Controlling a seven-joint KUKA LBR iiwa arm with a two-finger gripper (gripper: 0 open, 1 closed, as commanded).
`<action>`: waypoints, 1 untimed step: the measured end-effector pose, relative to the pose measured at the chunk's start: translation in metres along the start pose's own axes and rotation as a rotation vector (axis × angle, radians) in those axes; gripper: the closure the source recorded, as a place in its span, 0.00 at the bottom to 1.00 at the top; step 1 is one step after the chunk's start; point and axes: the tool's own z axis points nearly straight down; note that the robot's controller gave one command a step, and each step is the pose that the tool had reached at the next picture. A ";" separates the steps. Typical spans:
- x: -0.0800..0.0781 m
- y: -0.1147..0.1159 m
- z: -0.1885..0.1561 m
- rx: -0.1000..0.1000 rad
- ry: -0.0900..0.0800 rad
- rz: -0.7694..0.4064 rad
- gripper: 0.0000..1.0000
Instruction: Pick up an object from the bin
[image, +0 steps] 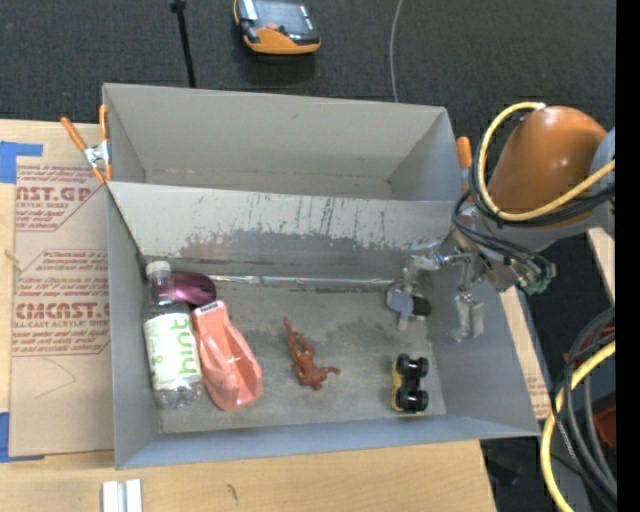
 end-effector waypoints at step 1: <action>0.018 0.020 0.030 0.001 -0.001 -0.070 0.00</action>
Offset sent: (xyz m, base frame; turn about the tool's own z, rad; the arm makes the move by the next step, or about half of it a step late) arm -0.0496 0.0037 -0.0840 0.0115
